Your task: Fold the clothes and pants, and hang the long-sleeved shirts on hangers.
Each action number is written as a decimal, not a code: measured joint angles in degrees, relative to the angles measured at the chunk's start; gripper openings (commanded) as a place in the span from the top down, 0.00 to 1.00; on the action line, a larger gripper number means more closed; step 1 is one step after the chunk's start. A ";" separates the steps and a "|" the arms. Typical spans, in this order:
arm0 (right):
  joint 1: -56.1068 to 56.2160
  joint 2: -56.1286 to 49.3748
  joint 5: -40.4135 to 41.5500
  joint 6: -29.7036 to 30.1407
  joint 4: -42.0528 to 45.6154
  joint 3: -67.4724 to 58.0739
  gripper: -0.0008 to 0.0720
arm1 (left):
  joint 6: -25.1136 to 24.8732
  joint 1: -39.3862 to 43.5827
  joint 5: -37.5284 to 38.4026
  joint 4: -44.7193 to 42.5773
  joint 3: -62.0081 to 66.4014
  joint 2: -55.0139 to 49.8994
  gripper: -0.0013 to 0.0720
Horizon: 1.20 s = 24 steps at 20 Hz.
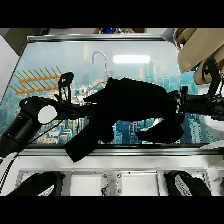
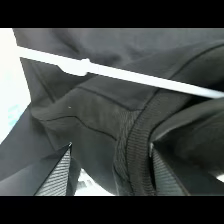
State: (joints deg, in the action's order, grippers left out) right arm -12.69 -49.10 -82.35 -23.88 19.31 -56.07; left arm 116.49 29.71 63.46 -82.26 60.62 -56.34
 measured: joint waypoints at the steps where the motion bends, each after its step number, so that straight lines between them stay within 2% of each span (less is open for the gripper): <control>1: 0.00 0.00 0.04 -0.07 0.02 0.00 0.96 | 0.00 0.28 0.22 0.55 0.20 -0.26 0.29; 13: 0.00 -0.15 -0.13 -0.15 0.20 0.00 0.96 | -0.04 8.87 7.08 2.38 0.57 -1.64 0.29; 14: 0.00 -0.15 -0.13 -0.17 0.22 0.00 0.96 | -0.02 9.22 7.06 2.38 0.57 -2.34 0.32; 15: 0.00 -0.15 -0.13 -0.15 0.22 0.00 0.96 | 0.00 9.44 7.04 2.38 0.57 -3.13 0.57; 17: 0.00 -0.15 -0.13 -0.17 0.22 0.00 0.96 | 0.02 9.75 6.91 1.70 0.57 -4.74 0.96; 21: 0.00 -0.11 -0.13 -0.17 0.22 0.00 0.96 | 1.11 9.57 7.72 -3.74 0.57 -5.75 0.96; 24: 0.00 0.37 -0.13 -0.22 0.11 0.00 0.96 | 1.97 5.84 9.86 -8.59 0.57 -3.58 0.96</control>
State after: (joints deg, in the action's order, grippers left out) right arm -12.69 -48.73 -82.48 -24.10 19.42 -56.07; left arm 118.45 35.55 73.32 -90.85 61.19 -59.92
